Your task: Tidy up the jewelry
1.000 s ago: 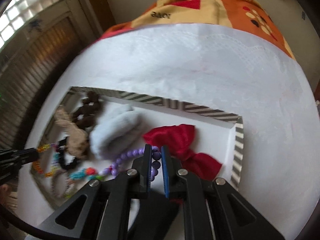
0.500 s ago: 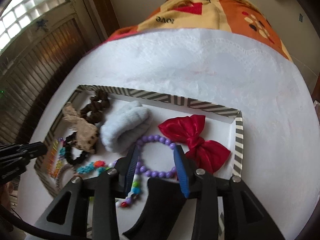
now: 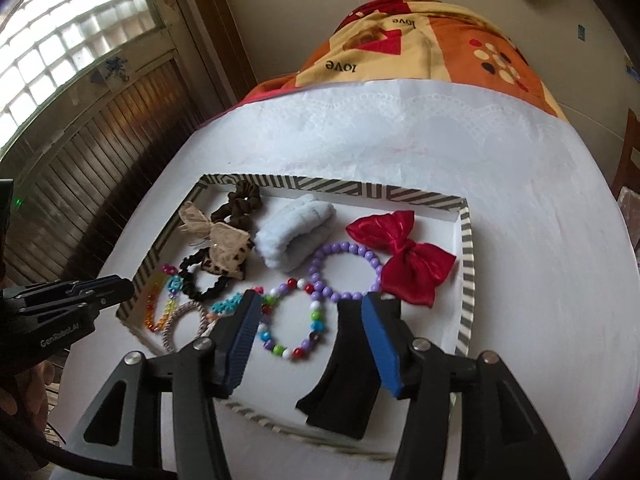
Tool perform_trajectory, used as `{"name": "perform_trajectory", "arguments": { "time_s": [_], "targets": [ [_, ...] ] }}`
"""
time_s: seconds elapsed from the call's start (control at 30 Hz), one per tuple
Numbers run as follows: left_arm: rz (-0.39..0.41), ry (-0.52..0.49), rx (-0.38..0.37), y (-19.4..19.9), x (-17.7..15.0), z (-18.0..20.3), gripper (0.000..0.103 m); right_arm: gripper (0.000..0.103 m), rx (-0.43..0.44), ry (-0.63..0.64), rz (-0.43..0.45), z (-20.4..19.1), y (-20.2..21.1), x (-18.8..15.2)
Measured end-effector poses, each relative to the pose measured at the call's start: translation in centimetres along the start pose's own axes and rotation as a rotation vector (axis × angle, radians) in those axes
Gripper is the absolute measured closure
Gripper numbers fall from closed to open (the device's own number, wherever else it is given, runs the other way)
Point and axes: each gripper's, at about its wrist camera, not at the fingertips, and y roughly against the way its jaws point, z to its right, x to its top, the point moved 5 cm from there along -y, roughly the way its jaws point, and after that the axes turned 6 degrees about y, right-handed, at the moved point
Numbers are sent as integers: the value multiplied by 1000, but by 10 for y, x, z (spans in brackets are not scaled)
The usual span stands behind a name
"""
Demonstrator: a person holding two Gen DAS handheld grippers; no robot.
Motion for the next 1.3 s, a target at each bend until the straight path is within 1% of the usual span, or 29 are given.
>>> {"name": "perform_trajectory", "arguments": {
  "time_s": [0.33,0.5,0.77,0.87,1.03,1.13,1.2,1.3],
  "targets": [
    [30,-23,-4,22,-24,13,98,44,-16,-26,30,-12,29,-22],
    [72,-53,10,42,-36,21,98,41,-45,-43,50,-17,46,-33],
    [141,-53,3,79,-47,26,98,40,-88,-49,78,-27,78,-48],
    [164,-51,-1,90,-50,29,98,40,-117,-45,92,-27,92,-50],
    [220,-56,1,112,-51,36,98,40,-130,-37,120,-30,111,-51],
    [248,-53,2,123,-50,38,98,36,-129,-39,138,-30,121,-48],
    [262,-48,1,129,-49,40,98,32,-138,-36,152,-31,128,-47],
    [272,-47,-2,134,-47,45,98,29,-152,-27,171,-30,136,-43]
  ]
}}
